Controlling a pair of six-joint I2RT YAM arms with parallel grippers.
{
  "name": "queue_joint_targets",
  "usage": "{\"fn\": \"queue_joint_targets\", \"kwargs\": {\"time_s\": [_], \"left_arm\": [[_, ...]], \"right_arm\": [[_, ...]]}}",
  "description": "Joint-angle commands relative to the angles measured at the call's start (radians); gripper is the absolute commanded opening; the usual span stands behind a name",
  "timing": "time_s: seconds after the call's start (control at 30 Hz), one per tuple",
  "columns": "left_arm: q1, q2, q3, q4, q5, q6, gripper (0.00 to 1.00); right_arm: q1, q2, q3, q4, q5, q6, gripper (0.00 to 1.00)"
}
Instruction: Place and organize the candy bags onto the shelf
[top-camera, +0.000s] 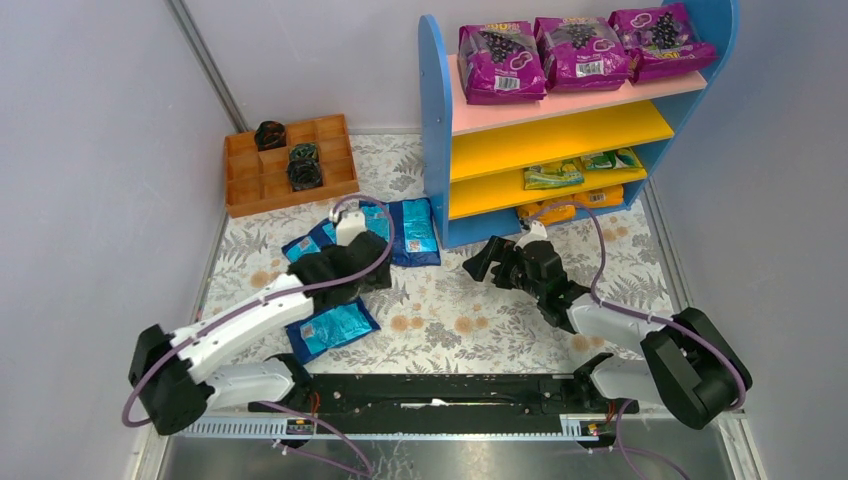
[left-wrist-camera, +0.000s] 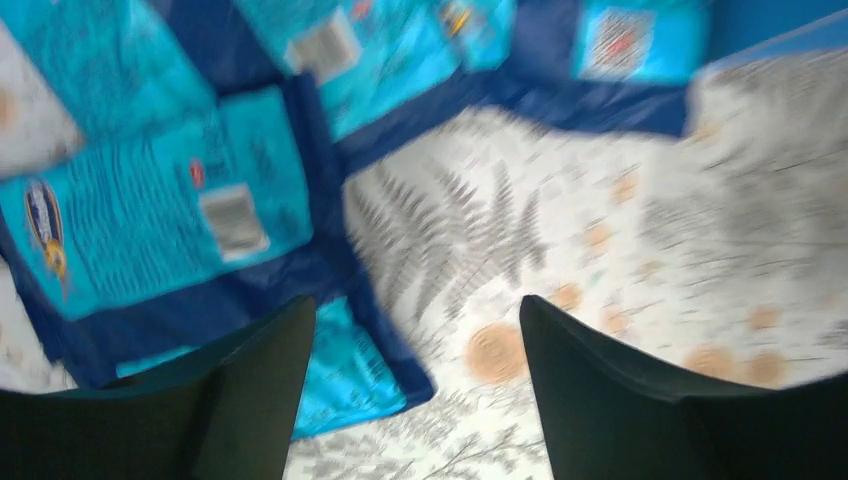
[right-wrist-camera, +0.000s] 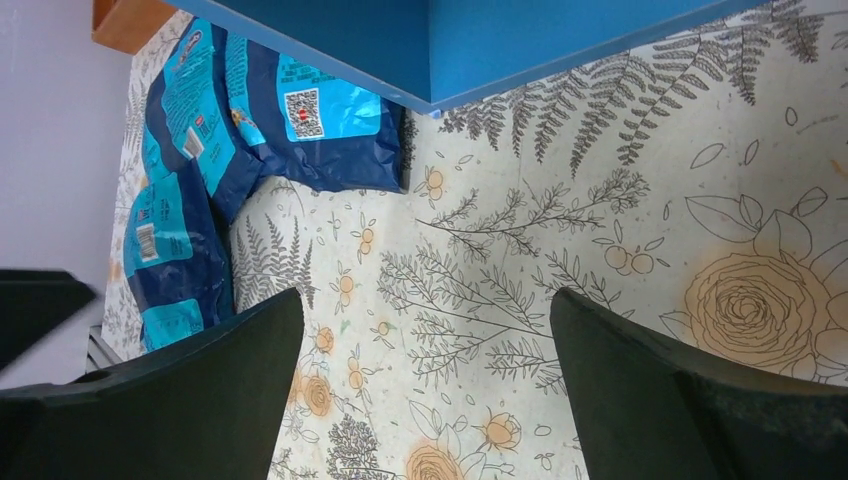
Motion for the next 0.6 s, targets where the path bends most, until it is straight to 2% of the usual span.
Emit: {"fn": "queue_joint_targets", "kwargs": {"time_s": [0.0, 0.1, 0.27, 0.37, 0.57], "left_arm": [[0.021, 0.072, -0.058, -0.157, 0.115, -0.093, 0.7], [-0.003, 0.153, -0.076, -0.155, 0.106, -0.113, 0.69], [-0.137, 0.315, -0.009, -0.262, -0.031, -0.212, 0.74], [-0.201, 0.417, 0.003, -0.294, -0.055, -0.273, 0.77], [-0.217, 0.506, -0.01, -0.291, -0.115, -0.304, 0.74]], "right_arm": [[0.006, -0.044, 0.006, 0.036, -0.009, -0.051, 1.0], [0.006, -0.021, 0.006, 0.074, -0.034, -0.048, 1.0], [0.006, 0.029, 0.019, 0.092, -0.1, -0.033, 1.0], [0.007, 0.022, 0.006, 0.102, -0.095, -0.031, 1.0], [0.005, 0.062, -0.002, 0.139, -0.101, -0.019, 1.0]]}}
